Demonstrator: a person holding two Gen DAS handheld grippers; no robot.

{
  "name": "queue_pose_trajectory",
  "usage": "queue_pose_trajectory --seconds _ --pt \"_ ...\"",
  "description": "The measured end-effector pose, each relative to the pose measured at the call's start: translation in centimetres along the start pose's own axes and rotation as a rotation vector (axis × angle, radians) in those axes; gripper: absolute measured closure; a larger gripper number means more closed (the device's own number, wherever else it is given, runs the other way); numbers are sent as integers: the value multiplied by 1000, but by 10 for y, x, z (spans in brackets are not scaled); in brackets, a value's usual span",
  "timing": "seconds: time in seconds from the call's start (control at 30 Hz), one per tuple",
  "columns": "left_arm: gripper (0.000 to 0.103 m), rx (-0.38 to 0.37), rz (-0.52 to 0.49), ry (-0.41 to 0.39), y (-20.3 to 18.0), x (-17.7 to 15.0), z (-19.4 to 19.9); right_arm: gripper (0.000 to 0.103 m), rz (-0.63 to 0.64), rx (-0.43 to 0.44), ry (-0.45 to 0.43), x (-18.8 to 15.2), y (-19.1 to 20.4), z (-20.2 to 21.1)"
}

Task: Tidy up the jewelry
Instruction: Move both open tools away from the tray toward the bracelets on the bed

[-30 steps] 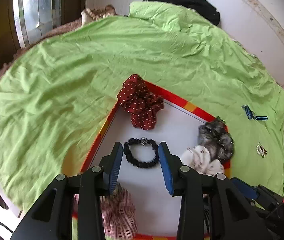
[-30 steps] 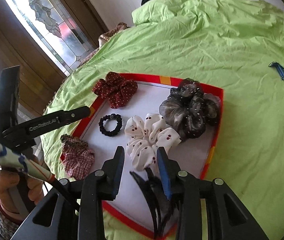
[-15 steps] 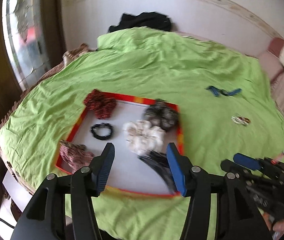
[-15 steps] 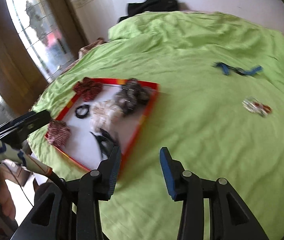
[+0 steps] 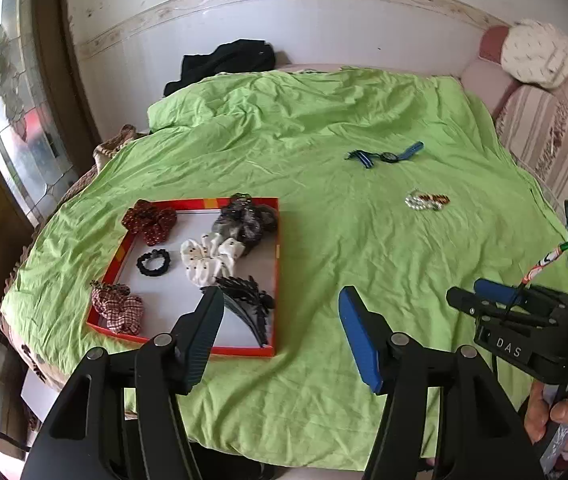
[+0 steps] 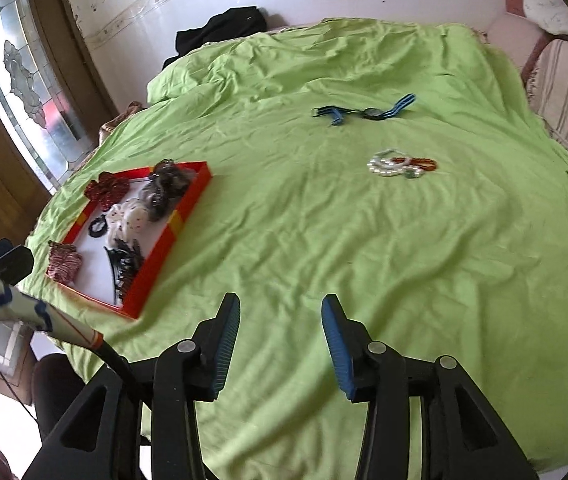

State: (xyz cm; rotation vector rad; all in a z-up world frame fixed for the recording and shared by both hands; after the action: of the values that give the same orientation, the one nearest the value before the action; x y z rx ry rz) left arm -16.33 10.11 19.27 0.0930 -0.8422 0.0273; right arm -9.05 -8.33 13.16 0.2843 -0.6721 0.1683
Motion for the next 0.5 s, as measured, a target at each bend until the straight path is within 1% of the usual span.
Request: queue_pose_trajectory --seconds 0.17,0.5 --pt "43 3 -42 14 -17 -4 -2 53 -2 -33 -12 -4 -12 3" --pt "43 -3 -69 46 -31 -6 -15 53 -25 -68 10 -10 -31 -8"
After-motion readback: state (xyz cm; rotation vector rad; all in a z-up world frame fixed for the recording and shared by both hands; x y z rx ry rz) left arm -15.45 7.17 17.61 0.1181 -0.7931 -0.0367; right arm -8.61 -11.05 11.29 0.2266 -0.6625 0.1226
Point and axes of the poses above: each gripper's, at about its wrist camera, not at the fingertips, and z roughly against the way its jaws point, y to its left, x to its top, the point moved 1 cm from there along -z, roughly the way its jaws point, and after that the axes turned 3 degrees about -y, right-handed, at the moved point
